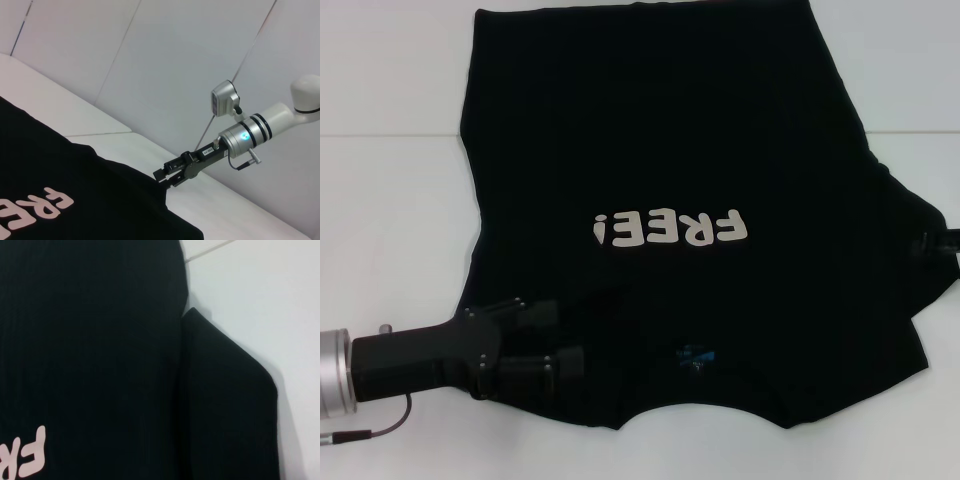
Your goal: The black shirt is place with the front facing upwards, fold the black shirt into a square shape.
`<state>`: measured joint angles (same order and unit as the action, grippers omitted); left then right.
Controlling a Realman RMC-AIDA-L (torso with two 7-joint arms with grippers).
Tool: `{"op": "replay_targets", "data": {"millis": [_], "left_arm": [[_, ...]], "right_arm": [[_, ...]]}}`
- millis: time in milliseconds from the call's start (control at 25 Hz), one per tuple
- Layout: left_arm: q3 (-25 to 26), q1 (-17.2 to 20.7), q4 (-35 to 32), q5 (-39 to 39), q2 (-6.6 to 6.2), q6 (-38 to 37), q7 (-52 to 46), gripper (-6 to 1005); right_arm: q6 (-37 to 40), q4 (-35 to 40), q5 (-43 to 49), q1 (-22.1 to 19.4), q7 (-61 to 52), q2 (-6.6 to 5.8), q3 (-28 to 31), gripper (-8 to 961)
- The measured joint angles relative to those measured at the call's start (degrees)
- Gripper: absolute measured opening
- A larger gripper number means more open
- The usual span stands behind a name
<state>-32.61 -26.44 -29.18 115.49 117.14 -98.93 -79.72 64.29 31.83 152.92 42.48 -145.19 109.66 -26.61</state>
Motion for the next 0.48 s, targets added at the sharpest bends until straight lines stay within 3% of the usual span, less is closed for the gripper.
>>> {"op": "replay_targets", "data": {"millis": [200,480], "left_arm": [[0.0,-0.01,0.0,0.0,0.08,0.02,0.0,951],[0.0,-0.01,0.0,-0.04,0.02,-0.06,0.0,950]], "right_arm": [[-0.7,-0.51,0.14,0.23,0.14,0.13,-0.2,938],[-1.49,-0.28,0.14,0.3,0.13,0.52,-1.59,748]]}}
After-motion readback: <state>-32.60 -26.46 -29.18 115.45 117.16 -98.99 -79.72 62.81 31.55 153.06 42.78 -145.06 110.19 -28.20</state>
